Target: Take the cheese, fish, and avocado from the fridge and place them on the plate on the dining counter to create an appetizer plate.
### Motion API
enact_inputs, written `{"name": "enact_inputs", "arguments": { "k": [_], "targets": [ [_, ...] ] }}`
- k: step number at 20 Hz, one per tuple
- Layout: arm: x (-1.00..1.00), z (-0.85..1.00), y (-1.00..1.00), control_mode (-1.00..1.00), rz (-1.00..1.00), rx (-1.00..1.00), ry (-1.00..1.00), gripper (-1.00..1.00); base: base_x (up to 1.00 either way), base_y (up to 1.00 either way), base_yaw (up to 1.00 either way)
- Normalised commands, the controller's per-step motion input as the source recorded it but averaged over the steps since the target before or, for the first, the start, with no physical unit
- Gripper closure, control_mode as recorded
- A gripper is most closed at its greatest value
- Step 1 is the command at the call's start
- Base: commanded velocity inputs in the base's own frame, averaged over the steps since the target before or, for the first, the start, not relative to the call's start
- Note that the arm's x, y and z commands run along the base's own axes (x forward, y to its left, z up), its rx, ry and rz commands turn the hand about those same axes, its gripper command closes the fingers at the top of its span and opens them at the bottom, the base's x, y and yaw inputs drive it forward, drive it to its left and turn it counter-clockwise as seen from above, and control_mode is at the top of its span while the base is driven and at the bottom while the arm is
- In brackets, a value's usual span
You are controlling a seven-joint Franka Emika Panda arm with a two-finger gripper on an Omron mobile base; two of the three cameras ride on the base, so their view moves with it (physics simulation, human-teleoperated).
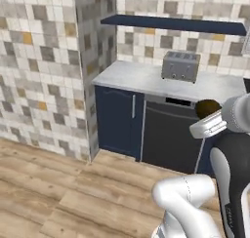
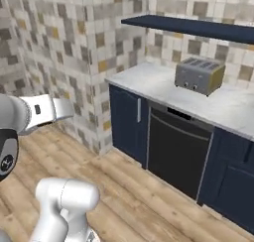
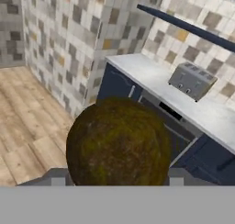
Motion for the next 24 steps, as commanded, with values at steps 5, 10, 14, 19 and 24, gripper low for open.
{"name": "enact_inputs", "arguments": {
  "k": [5,10,14,19,24],
  "targets": [
    [0.0,0.0,0.0,1.0,0.0,0.0,0.0,1.0,0.45,0.58,0.67],
    [0.0,0.0,0.0,1.0,0.0,0.0,0.0,1.0,0.42,0.55,0.69],
    [0.0,0.0,0.0,1.0,0.0,0.0,0.0,1.0,0.44,0.55,0.69],
    [0.0,0.0,0.0,1.0,0.0,0.0,0.0,1.0,0.64,0.51,0.64],
    [0.0,0.0,0.0,1.0,0.0,0.0,0.0,1.0,0.99,0.26,0.47]
  ]
}}
